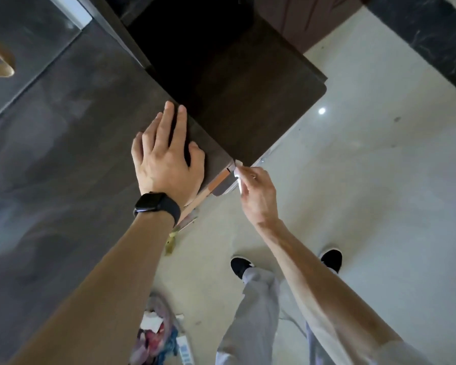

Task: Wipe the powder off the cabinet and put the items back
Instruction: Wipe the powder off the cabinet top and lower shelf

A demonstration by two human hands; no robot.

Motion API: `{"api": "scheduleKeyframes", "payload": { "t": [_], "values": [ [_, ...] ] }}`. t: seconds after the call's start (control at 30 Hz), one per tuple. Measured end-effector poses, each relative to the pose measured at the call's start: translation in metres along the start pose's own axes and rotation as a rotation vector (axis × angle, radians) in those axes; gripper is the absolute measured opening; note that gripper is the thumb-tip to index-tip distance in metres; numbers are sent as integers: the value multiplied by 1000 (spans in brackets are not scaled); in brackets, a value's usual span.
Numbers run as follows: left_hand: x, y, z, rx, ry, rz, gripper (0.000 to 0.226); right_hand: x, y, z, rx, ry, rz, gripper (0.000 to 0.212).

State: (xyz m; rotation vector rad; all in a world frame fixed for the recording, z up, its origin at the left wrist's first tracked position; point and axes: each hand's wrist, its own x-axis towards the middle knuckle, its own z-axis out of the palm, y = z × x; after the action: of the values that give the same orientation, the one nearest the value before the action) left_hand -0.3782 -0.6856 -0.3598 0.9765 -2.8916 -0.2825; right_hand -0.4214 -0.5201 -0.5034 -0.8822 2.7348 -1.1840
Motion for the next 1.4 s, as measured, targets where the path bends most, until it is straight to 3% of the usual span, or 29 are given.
{"api": "scheduleKeyframes", "payload": {
  "t": [0.2, 0.37, 0.43, 0.53, 0.6, 0.7, 0.87, 0.97, 1.03, 1.13, 1.17, 1.2, 1.27, 1.33, 1.4],
  "values": [
    [0, -3, 1, -12, 18, 4, 58, -6, -26, 10, 204, 270, 228, 13],
    [0, -5, 5, 3, 25, 17, 58, -13, -47, 26, 300, 291, 418, 12],
    [0, -5, 4, 7, 20, 19, 58, -31, -61, 34, 225, 198, 339, 17],
    [0, -4, 1, -4, -3, 13, 59, -75, -76, 38, 169, -148, 195, 23],
    [-1, -3, -1, -17, -11, 8, 59, -97, -73, 32, 183, -274, 251, 22],
    [-1, -5, 2, -9, 5, 10, 58, -96, -59, 13, 217, -136, 352, 20],
    [0, -3, 0, -13, -29, -7, 59, -29, -46, -7, 232, 219, 351, 12],
    [-1, -3, -1, -5, -35, -5, 59, -7, -63, 8, 229, 241, 483, 9],
    [-1, -3, -1, -2, -35, -7, 59, -13, -71, 14, 256, 134, 513, 9],
    [-1, -1, -5, 6, -54, -8, 59, -35, -66, 2, 275, -466, 380, 12],
    [-2, 0, -6, 4, -67, -9, 59, -42, -60, -6, 290, -560, 379, 13],
    [-3, 0, -7, 4, -80, -14, 59, -46, -52, -14, 311, -536, 435, 13],
    [-3, 2, -9, 13, -90, -32, 60, -38, -34, -34, 279, -299, 566, 11],
    [0, 3, -9, 14, -90, -52, 61, -18, -17, -51, 242, -111, 545, 15],
    [0, 4, -10, 9, -91, -58, 61, 7, -11, -63, 326, -56, 520, 7]
  ]
}}
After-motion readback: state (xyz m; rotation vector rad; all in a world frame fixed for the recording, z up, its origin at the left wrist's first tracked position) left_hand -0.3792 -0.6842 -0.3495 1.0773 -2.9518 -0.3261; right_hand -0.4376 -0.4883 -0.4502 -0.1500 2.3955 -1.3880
